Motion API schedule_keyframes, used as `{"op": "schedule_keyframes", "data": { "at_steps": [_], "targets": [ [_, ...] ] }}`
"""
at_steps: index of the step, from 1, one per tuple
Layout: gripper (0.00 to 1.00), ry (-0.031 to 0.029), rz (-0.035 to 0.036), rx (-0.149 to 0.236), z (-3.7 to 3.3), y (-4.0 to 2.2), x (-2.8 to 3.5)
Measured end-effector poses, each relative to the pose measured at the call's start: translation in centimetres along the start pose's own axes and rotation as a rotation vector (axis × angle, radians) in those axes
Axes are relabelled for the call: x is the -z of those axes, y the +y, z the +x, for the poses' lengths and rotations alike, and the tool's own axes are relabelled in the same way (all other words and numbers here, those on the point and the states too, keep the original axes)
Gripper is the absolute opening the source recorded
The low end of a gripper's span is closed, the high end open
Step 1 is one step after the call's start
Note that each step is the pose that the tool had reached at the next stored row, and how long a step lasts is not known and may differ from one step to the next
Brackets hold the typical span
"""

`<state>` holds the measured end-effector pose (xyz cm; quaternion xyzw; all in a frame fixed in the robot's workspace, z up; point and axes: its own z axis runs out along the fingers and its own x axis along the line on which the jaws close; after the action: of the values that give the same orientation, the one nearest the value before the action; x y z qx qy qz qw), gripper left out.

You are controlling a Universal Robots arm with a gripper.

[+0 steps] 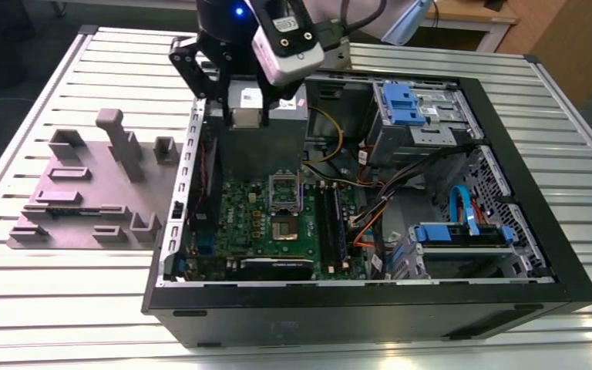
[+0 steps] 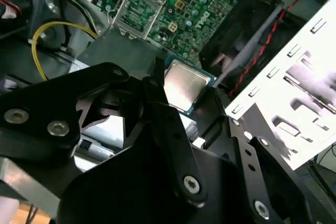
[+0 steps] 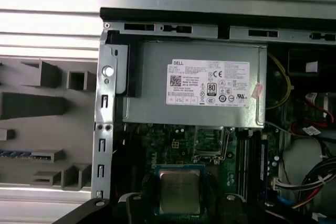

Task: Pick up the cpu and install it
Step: 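Pick up the cpu and move it towards the insertion slot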

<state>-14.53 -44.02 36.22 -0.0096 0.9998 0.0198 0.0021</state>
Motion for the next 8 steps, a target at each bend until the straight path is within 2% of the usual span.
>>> {"op": "schedule_keyframes", "data": {
  "at_steps": [4, 8],
  "targets": [
    [0.47, -0.0015, 0.0007, -0.042, -0.14, -0.01, -0.33],
    [0.47, -0.0016, 0.0007, -0.044, -1.38, -0.04, -0.48]
  ]
}}
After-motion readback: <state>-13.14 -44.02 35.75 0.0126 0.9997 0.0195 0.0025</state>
